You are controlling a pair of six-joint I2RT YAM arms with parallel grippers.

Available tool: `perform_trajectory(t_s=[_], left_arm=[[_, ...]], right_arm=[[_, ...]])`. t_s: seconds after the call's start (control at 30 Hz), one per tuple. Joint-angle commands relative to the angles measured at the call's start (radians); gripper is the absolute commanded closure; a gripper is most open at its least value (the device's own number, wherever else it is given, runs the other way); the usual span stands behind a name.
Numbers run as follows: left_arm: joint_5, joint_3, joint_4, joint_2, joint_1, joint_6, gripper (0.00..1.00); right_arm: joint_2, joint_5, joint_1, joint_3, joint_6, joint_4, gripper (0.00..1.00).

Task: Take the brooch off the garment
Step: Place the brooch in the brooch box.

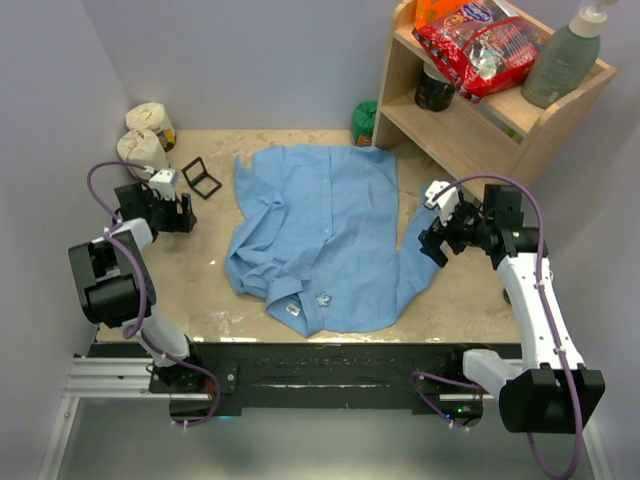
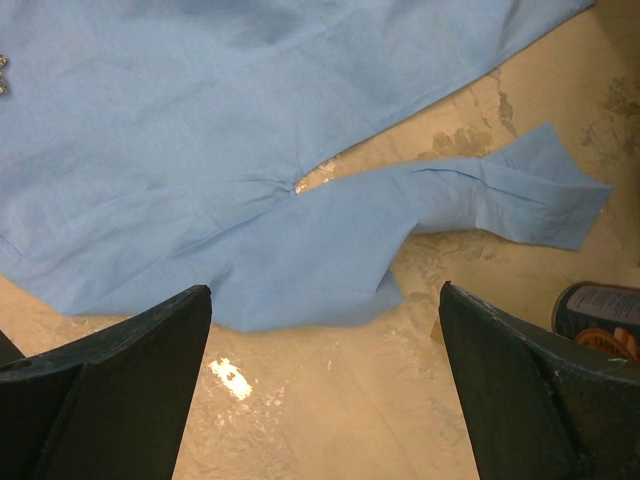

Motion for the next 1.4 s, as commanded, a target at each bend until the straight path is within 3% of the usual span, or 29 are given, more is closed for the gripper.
perform_trajectory(t_s=[0.0, 0.6, 1.37], left_arm=[[0.026, 0.005, -0.004, -0.030, -0.011, 0.021, 0.20], [-0.014, 0.052, -0.015, 0.044, -0.022, 0.012, 0.21], [-0.043, 0.044, 0.066, 0.014, -0.068, -0.030, 0.20]], right_arm=[[-0.028, -0.023, -0.002, -0.017, 0.006, 0.030, 0.01], [-0.048, -0.015, -0.002, -0.037, 0.009, 0.037, 0.01], [-0.065, -0.026, -0.002, -0.046, 0.008, 0.045, 0.01]])
